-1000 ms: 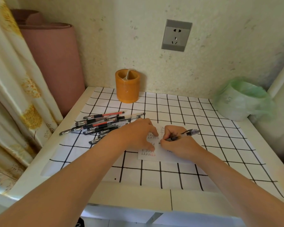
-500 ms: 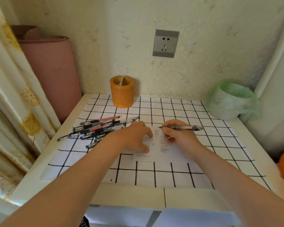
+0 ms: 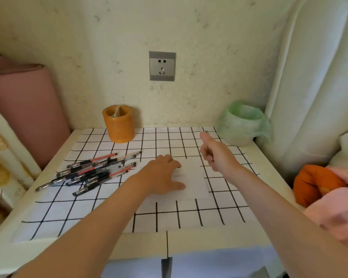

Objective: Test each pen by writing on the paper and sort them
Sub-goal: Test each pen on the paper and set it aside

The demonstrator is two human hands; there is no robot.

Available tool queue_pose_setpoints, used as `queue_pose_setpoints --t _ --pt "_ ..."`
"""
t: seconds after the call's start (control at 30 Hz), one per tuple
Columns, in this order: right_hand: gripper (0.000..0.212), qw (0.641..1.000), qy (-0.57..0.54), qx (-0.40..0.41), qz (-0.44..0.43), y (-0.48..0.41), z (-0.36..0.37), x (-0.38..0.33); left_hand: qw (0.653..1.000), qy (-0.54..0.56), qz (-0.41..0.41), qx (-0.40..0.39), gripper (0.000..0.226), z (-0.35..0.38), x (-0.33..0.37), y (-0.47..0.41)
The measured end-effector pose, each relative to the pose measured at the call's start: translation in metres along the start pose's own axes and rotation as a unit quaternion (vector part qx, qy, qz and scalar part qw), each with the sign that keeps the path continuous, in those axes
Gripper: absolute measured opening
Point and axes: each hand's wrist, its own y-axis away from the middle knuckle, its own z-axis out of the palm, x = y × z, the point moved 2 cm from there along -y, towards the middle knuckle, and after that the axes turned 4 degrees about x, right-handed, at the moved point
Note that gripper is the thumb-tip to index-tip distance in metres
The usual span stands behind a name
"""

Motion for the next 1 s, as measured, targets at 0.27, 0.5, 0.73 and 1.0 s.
queue_pose_setpoints --t 0.27,0.5,0.73,1.0 --pt "0.044 0.982 0.180 0.051 0.029 -0.001 -0.010 0.014 0.999 -0.037 0.008 -0.017 0.076 0.014 0.013 -0.013" --pt "0.039 0.955 0.292 0.028 -0.044 -0.013 0.004 0.018 1.000 0.004 0.019 0.002 0.064 0.013 0.003 -0.010" --pt "0.041 0.937 0.323 -0.015 -0.133 -0.052 0.042 0.015 0.996 0.000 -0.047 0.077 0.045 -0.020 -0.056 0.002" --pt "0.041 0.899 0.376 -0.020 -0.224 -0.104 0.104 -0.002 0.986 -0.024 -0.151 0.072 0.058 -0.037 -0.128 0.024"
